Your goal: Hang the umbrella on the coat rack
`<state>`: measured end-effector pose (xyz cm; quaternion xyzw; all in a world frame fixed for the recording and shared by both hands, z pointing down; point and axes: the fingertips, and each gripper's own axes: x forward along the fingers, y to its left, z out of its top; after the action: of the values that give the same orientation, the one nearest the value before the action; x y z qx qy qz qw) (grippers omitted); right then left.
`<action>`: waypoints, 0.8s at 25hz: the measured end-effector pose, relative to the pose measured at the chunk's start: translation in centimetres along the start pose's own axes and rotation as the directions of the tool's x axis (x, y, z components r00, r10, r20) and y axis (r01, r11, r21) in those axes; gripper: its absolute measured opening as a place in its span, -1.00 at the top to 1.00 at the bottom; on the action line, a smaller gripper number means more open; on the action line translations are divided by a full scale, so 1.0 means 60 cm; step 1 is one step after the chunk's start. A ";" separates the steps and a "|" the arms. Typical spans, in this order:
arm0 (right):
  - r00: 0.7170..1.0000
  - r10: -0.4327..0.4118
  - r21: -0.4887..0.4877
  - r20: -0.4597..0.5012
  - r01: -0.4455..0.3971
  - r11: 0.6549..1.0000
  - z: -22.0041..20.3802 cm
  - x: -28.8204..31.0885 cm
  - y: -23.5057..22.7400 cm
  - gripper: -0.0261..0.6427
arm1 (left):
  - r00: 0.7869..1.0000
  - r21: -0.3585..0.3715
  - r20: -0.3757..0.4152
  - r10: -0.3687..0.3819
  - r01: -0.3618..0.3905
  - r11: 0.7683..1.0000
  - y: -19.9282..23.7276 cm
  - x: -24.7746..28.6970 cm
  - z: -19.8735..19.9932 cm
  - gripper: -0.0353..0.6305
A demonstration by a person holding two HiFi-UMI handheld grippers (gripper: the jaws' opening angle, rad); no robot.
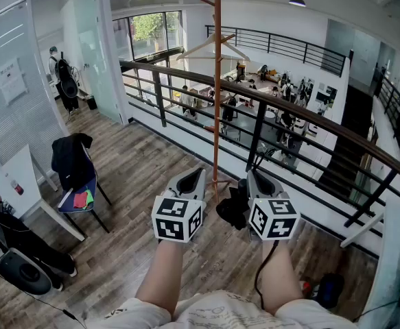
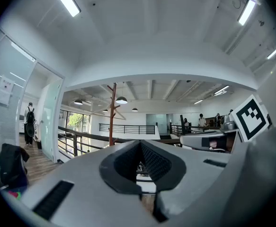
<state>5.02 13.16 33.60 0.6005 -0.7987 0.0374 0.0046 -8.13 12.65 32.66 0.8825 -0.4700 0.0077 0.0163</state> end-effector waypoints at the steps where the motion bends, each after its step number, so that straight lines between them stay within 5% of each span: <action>1: 1.000 0.003 -0.001 -0.004 -0.003 1.000 -0.003 0.005 0.002 0.91 | 1.000 -0.001 0.001 0.000 0.000 1.000 0.004 0.001 -0.002 0.88; 20: 0.999 -0.037 0.034 0.005 0.037 0.999 -0.020 0.085 -0.010 0.91 | 0.998 0.009 -0.024 -0.059 0.059 0.998 0.063 0.072 -0.034 0.88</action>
<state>4.15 8.18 35.12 0.6154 -0.7866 0.0492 -0.0072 -8.85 7.00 34.89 0.8958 -0.4436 0.0201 0.0178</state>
